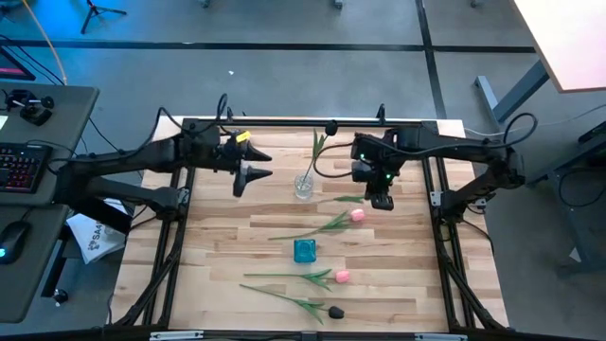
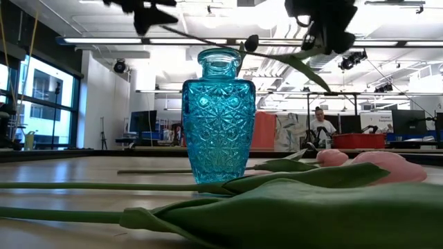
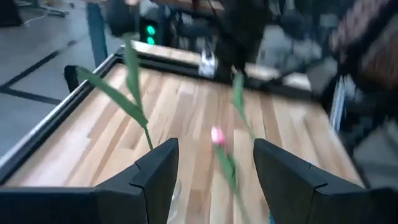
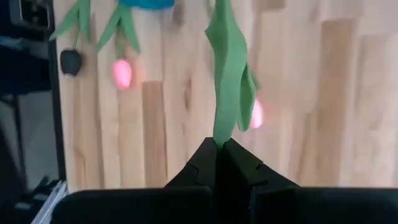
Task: Sort flowers into vase by color
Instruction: Put the top black flower into the transparent vase
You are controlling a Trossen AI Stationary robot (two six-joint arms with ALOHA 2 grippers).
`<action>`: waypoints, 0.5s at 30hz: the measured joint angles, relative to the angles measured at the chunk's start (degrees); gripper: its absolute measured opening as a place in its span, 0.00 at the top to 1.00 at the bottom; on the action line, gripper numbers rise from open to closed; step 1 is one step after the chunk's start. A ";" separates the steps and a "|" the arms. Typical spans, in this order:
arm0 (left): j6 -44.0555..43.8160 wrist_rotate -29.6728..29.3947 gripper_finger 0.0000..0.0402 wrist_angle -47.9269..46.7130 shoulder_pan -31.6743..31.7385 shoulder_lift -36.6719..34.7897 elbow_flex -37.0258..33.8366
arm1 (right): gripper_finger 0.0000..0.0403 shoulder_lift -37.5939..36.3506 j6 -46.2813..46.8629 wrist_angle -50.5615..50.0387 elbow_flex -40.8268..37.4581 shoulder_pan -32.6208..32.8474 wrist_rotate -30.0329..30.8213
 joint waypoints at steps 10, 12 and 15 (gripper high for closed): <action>6.94 -3.77 0.51 -15.50 -7.65 11.57 16.57 | 0.99 6.32 2.29 -1.92 9.29 4.22 5.61; 7.40 -4.07 0.51 -15.96 -8.30 14.46 17.90 | 0.99 8.45 1.23 -2.58 11.11 5.38 7.68; 7.85 -4.12 0.51 -16.89 -8.59 18.07 19.68 | 0.99 10.70 0.42 -2.47 13.04 6.48 10.57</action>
